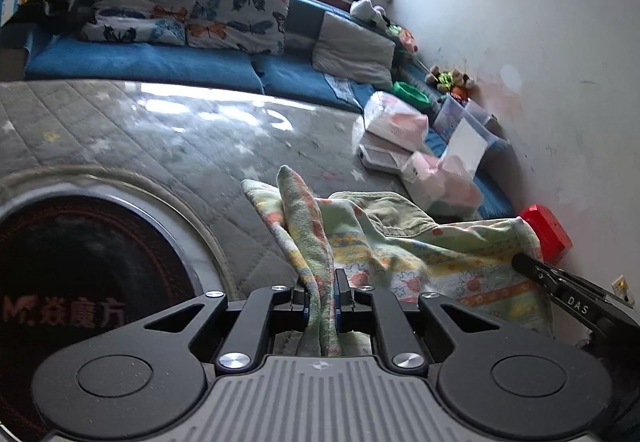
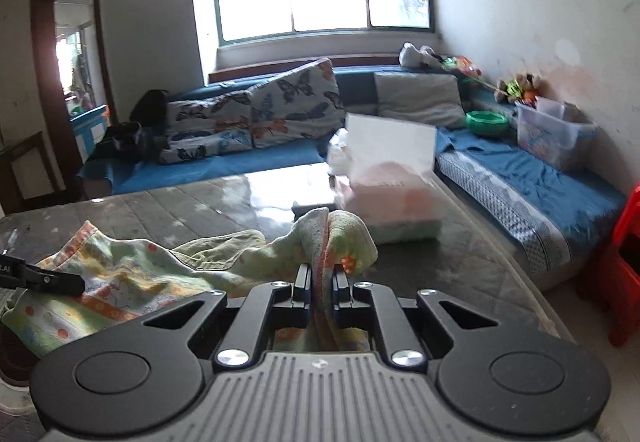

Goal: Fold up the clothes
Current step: 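Lift the held edge with both grippers and fold it across the shirt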

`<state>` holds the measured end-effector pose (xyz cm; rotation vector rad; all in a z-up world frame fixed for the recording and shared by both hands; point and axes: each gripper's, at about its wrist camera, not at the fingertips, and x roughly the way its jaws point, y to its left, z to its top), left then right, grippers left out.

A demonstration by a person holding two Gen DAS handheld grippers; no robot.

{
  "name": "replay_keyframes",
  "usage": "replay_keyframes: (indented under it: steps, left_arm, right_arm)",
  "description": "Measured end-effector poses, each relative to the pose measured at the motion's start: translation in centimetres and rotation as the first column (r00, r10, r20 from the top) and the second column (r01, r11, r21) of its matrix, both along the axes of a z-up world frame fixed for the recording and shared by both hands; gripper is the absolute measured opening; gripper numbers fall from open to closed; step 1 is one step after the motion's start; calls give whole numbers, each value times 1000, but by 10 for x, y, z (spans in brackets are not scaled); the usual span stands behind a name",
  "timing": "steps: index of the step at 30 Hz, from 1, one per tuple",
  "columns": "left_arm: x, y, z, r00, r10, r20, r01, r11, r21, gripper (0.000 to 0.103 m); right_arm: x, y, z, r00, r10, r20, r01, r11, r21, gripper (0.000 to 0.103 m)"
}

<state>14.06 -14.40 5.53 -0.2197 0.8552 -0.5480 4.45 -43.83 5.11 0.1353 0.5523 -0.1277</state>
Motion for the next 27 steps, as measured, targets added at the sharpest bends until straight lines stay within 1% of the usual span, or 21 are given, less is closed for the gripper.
replay_keyframes:
  steps: [5,12,25,27]
  left_arm:
    - [4,-8,-20,999,-14,-52,16,1000,26,12]
    - [6,-10,-33,997,-6,-72,10,998,56,12]
    - [9,-38,-43,994,-62,-84,68,995,70,13]
    - [9,-41,-46,994,-68,-84,74,994,75,15]
  right_arm:
    - [0,-9,-20,999,-18,-38,19,1000,14,9]
    - [-1,-19,-39,996,-47,-74,49,998,25,9]
    - [-11,-40,-46,987,-137,-85,139,990,24,9]
    - [-13,-43,-48,985,-143,-93,146,989,24,9]
